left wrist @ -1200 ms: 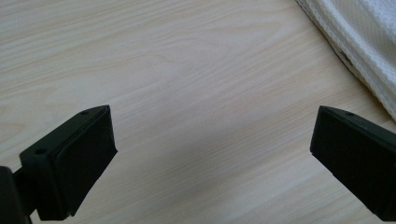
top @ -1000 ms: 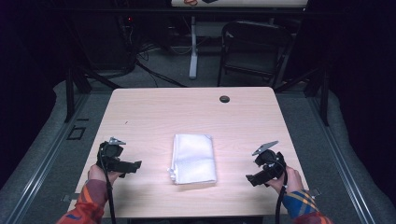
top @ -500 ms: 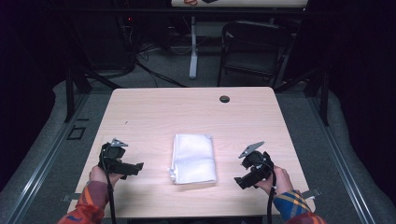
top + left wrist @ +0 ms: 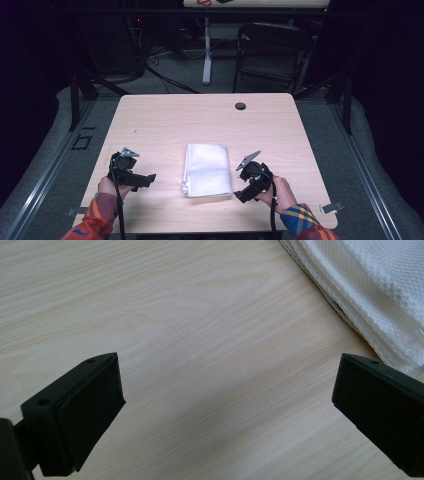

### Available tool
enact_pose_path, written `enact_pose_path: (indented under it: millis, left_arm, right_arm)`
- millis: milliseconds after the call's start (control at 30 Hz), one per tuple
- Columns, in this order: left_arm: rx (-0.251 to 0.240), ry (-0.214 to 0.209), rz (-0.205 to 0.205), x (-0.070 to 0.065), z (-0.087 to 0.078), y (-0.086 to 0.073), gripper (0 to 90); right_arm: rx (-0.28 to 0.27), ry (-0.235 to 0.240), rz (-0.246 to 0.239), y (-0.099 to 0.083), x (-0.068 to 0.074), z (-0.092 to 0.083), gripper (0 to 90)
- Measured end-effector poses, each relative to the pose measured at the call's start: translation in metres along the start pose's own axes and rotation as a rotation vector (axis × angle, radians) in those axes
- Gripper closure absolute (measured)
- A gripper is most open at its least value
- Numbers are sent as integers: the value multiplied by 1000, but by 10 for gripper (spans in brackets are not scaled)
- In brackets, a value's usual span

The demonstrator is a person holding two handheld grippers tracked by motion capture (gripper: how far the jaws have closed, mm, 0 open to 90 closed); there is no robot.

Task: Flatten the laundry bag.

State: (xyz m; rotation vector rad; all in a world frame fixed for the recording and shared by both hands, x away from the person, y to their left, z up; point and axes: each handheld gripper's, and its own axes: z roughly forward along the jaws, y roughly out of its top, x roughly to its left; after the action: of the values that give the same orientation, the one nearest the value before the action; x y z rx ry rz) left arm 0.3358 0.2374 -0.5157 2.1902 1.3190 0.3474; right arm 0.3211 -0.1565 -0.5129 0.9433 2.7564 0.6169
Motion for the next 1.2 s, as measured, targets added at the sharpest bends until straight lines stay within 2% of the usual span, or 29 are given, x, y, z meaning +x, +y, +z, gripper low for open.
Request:
enact_pose_path:
  millis: [133,167,267,467,633,700,800,967,1067,1133,1200]
  left_arm:
    - [5,-2,0,0,1,0,0]
    - [4,-3,2,-1,2,1,0]
    - [7,5,6,-2,3,2,0]
    - [20,8,12,-3,4,2,0]
    - [21,4,7,-3,3,2,0]
    - [22,3,10,-3,3,2,0]
    - [34,7,17,-4,5,2,0]
    - [46,2,27,-4,7,3,0]
    - [45,4,32,-5,6,3,0]
    - [44,0,34,-5,7,2,0]
    - [48,2,40,-5,8,3,0]
  right_arm:
    - [-7,19,-13,8,8,6,135]
    - [-2,40,-22,13,12,10,141]
    - [-1,60,-42,22,18,16,144]
    - [18,74,-98,38,32,30,165]
    - [5,86,-142,51,43,41,181]
    - [9,90,-145,57,47,45,169]
    - [-8,100,-154,63,51,52,157]
    - [-5,113,-178,71,53,62,157]
    - [20,104,-185,74,51,71,195]
    - [37,100,-164,73,48,80,250]
    - [34,78,-159,73,49,79,308]
